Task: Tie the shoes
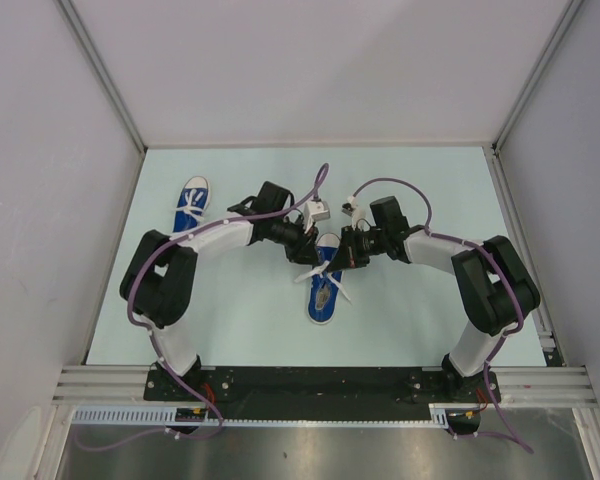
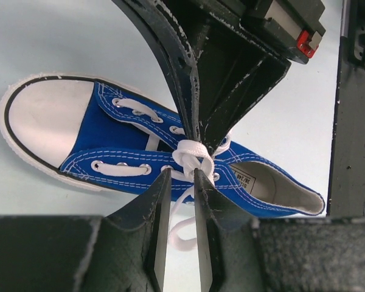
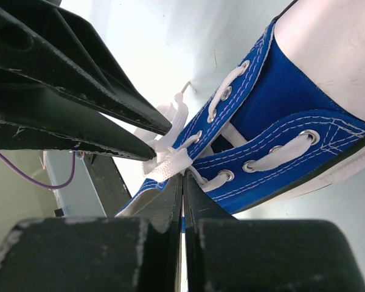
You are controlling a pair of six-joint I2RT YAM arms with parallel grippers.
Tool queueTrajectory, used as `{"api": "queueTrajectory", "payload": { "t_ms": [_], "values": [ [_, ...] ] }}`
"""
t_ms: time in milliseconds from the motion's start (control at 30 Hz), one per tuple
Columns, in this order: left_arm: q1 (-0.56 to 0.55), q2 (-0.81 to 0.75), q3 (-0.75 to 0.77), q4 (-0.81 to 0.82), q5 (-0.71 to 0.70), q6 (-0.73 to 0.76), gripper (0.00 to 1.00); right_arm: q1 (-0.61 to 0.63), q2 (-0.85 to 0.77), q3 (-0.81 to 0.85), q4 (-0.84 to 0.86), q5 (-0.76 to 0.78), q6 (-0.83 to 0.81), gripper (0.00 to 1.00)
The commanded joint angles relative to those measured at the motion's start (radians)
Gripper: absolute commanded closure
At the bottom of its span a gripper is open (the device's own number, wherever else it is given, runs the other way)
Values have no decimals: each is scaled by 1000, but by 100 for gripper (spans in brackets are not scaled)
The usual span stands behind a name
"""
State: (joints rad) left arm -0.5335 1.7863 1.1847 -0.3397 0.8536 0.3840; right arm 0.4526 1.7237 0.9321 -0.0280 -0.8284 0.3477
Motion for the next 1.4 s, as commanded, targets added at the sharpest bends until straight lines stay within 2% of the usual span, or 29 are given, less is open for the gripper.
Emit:
{"api": "queueTrajectory", "payload": {
  "t_ms": [0,567,967,1167,1200,1300,1367],
  "values": [
    [-10,13,49,4,51,1,74,12,-4,33,19,-8,4,100],
    [-23,15,53,22,104,-10,64,14,-6,33,60,-15,10,100],
    [-25,33,66,-2,36,15,68,-3,-24,33,34,-41,-9,100],
    [-23,21,66,4,28,19,84,-12,-29,33,2,-52,-18,100],
    [-22,19,62,8,32,19,90,-14,-30,33,-3,-52,-26,100],
    [-20,7,66,22,33,18,100,-14,-35,33,-16,-51,-38,100],
    [-19,2,70,31,35,18,100,-14,-33,33,-20,-49,-39,100]
  ]
}}
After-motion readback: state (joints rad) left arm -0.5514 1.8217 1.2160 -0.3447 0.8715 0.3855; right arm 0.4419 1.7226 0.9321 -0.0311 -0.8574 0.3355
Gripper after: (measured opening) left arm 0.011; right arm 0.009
